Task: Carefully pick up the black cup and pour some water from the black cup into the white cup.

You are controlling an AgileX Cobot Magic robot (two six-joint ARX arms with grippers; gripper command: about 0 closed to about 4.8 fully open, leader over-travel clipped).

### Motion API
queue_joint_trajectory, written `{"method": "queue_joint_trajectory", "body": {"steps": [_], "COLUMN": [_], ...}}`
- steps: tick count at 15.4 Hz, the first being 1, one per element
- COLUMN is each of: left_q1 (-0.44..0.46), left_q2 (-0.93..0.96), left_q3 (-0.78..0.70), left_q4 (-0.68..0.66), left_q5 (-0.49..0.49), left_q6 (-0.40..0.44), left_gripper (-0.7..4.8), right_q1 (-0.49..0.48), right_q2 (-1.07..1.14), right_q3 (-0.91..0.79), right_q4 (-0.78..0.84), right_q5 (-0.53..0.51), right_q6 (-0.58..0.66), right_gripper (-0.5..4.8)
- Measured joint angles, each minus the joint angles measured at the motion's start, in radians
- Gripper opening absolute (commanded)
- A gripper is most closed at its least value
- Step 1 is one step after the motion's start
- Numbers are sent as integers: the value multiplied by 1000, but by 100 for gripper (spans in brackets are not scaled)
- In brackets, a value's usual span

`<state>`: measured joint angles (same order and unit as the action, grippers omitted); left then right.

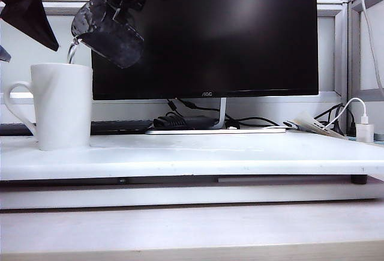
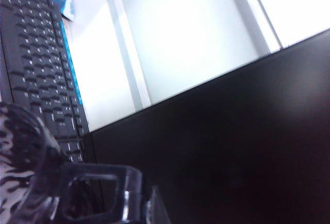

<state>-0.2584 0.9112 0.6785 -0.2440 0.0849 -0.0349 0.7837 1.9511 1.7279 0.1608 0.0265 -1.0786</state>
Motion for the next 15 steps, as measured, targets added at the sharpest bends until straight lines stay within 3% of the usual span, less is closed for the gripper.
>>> {"method": "queue_joint_trajectory", "body": {"steps": [15], "left_q1": [0], "left_q2": [0], "left_q3": [0], "left_q4": [-6], "left_q5": [-14], "left_q6": [0], "left_gripper": [479], "right_q1": [8], "right_q2": [0], "right_q3": [0], "right_q4": [16], "right_q5": [-1], "right_q6": [-124], "right_gripper": [-1]}}
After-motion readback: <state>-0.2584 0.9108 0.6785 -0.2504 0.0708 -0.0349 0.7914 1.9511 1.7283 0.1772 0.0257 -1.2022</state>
